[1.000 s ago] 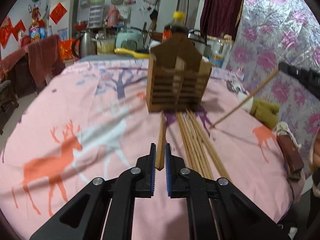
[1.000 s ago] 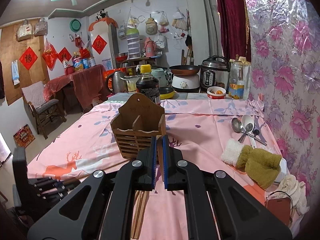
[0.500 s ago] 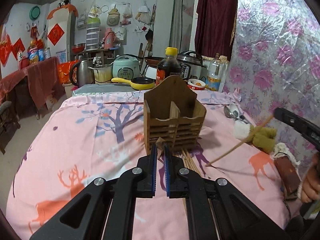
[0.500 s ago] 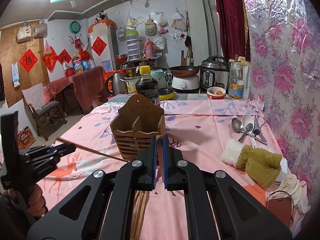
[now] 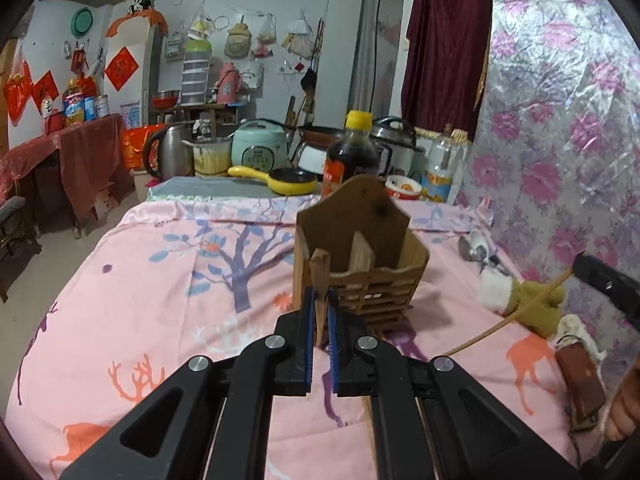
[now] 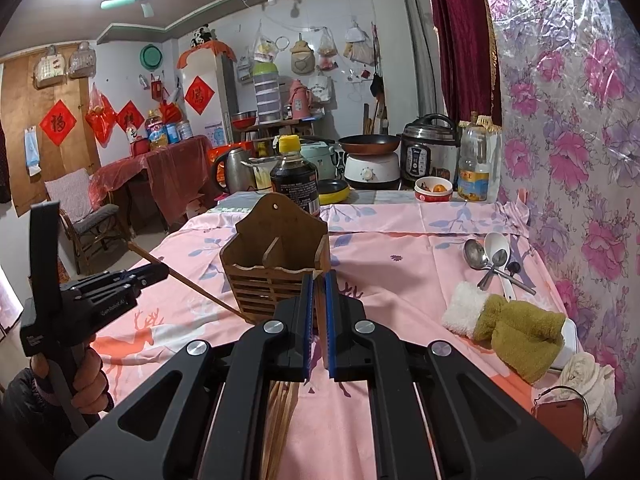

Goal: Organize utensils

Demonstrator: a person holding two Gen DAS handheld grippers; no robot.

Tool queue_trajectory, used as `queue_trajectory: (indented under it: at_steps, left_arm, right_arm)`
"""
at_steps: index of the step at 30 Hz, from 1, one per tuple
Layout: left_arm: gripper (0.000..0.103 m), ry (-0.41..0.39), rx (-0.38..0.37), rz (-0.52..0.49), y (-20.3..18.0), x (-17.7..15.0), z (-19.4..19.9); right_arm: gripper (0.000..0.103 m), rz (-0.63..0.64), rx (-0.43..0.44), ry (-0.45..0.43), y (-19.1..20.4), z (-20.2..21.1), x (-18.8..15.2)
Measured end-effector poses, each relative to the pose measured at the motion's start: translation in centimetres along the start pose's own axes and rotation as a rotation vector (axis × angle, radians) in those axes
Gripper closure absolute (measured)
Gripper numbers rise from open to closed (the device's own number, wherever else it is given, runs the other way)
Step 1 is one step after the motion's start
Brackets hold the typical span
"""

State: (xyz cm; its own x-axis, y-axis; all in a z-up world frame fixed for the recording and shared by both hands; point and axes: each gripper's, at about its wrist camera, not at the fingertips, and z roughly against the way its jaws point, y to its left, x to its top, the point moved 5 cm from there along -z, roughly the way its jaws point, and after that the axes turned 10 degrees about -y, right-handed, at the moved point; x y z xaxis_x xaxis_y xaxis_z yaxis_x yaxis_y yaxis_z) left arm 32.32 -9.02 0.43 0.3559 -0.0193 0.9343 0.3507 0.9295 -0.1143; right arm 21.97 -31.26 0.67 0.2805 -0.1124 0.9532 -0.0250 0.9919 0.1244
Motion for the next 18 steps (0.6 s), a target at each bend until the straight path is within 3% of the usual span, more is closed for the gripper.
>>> queue_trajectory:
  at_steps: [9, 18]
  left_arm:
    - [0.097, -0.034, -0.053, 0.011, -0.6, 6.1, 1.0]
    - [0.097, -0.147, -0.061, -0.046, -2.5, 14.8, 1.6]
  right_arm:
    - [0.097, 0.021, 0.035, -0.057, 1.2, -1.1, 4.2]
    - [0.097, 0.071, 0.08, -0.223, 4.8, -4.5, 14.3]
